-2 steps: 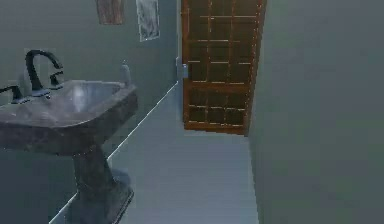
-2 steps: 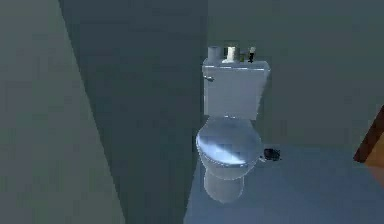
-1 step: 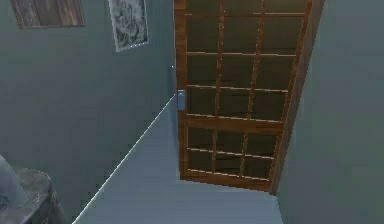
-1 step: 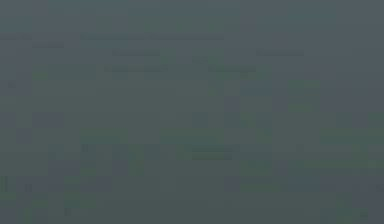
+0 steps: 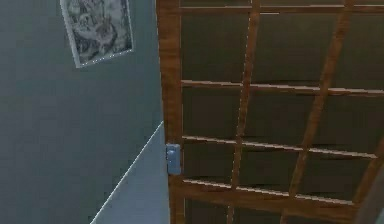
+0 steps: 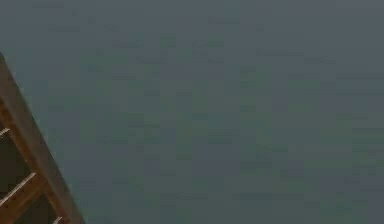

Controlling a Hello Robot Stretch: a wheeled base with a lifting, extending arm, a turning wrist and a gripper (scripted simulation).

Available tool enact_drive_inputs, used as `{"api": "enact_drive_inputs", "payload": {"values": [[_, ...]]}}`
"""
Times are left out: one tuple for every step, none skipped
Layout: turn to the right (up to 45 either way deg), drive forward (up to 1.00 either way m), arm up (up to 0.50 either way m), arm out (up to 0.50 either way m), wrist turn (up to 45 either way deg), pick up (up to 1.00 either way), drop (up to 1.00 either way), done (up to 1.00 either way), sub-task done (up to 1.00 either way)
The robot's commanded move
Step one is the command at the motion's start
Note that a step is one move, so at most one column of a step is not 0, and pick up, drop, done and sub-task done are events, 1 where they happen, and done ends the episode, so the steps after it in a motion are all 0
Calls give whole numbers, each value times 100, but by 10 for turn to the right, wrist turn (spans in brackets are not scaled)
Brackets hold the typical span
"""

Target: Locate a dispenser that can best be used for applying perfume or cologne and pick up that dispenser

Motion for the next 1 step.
{"api": "enact_drive_inputs", "payload": {"values": [[-360,0,0,0,0,0,0,0,0]]}}
